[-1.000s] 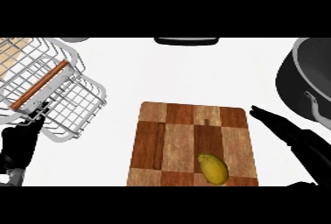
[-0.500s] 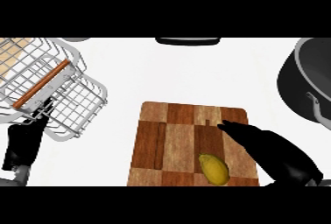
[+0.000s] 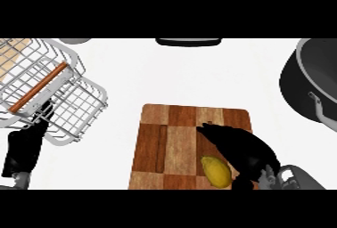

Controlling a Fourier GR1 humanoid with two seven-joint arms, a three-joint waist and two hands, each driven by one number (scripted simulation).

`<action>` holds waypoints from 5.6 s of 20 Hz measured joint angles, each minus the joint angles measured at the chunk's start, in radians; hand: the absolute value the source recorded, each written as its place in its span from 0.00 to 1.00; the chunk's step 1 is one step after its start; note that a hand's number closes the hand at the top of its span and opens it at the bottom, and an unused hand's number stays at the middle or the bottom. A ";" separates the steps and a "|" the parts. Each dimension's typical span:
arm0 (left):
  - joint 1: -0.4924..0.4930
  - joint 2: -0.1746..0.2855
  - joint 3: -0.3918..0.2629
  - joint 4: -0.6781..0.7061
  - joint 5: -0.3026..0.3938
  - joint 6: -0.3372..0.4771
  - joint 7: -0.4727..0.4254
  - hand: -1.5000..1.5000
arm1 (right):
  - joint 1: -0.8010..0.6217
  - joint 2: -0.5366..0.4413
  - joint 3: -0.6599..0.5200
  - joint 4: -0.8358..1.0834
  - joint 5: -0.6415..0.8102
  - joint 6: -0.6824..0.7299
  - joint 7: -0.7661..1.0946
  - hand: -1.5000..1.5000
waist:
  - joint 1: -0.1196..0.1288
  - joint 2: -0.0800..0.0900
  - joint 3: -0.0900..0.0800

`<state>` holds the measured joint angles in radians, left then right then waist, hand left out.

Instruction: Pick the lemon from the cutting board and place it in the pot

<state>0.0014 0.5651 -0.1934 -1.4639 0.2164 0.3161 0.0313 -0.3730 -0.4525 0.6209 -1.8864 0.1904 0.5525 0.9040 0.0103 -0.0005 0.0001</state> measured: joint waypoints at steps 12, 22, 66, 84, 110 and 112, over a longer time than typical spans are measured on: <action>0.023 -0.020 0.047 -0.046 -0.037 -0.031 0.052 0.50 | -0.028 0.117 0.053 0.118 0.087 0.037 0.037 0.00 | -0.005 -0.001 0.000; 0.012 -0.062 0.095 -0.024 -0.083 -0.079 0.055 0.50 | 0.013 0.180 0.050 0.222 0.235 0.063 -0.012 0.00 | -0.007 0.000 0.000; 0.035 -0.185 0.243 -0.055 -0.224 -0.205 0.081 0.50 | 0.043 0.017 -0.402 -0.044 0.769 -0.256 -0.301 1.00 | -0.019 -0.005 -0.001; 0.022 -0.227 0.257 -0.073 -0.266 -0.232 0.098 0.50 | -0.172 -0.050 -0.850 0.264 0.551 -0.401 -0.558 1.00 | -0.003 0.002 0.000; -0.004 -0.258 0.260 -0.079 -0.296 -0.269 0.080 0.50 | -0.615 -0.190 -0.989 1.510 0.611 -0.706 -1.128 0.00 | 0.054 0.025 0.003; -0.015 -0.258 0.261 -0.081 -0.297 -0.269 0.088 0.50 | -0.629 -0.184 -1.008 1.549 0.593 -0.708 -1.160 0.00 | 0.055 0.026 0.003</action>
<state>-0.0137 0.3073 0.0675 -1.5447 -0.0803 0.0475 0.1191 -1.0017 -0.6366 -0.3871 -0.3378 0.7838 -0.1558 -0.2562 0.0648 0.0251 0.0030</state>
